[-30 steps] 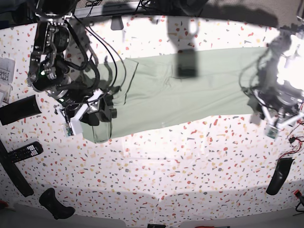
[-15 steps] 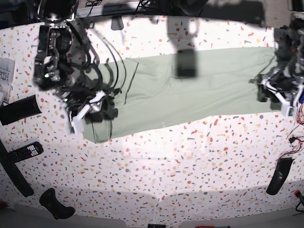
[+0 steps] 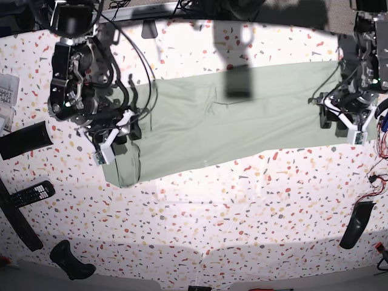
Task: Fold the T-shirt properly
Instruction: 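Release the fold and move both grippers outward to the shirt ends, then grasp the shirt end with the left gripper and stretch it straight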
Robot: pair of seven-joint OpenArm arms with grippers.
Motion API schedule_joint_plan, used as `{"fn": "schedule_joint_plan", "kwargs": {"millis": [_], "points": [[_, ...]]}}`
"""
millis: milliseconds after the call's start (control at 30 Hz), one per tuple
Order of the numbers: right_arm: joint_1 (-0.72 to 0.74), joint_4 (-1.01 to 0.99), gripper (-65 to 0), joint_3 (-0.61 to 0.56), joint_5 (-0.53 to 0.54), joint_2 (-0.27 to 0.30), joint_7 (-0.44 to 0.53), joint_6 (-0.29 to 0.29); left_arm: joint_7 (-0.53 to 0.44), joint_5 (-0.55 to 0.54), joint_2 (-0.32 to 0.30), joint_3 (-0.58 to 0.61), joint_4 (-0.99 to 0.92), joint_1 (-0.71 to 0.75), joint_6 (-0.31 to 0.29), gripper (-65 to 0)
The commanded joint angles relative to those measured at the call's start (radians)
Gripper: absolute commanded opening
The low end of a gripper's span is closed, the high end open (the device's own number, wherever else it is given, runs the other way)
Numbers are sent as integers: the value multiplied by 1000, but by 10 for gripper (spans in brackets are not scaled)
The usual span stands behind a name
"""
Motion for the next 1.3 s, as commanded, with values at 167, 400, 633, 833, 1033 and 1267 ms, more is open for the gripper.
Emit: {"fn": "schedule_joint_plan", "kwargs": {"millis": [167,400,633,833,1033,1267], "points": [[1,13,-404,82,-37,12,-55,-8,-11,-5,18,-3,-19,-70,-102,-379],[-6,15,-404,155,-36,28,-104,-8,-11,23,110,18,-26,-132,-127,-379],[-6,17,-404,264,-34,46,-141,-11,16,84,134,82,-20,-187,-126,-379],[-6,79,-404,331,55,46,-83,-34,76,19,53,79,60,-219,-122,-379],[-3,309,-404,331,100,45,-55,-20,245,-215,-114,79,144,-217,43,-379],[-26,610,-404,331,123,45,-162,46,280,-293,-169,79,137,-216,23,-379]]}}
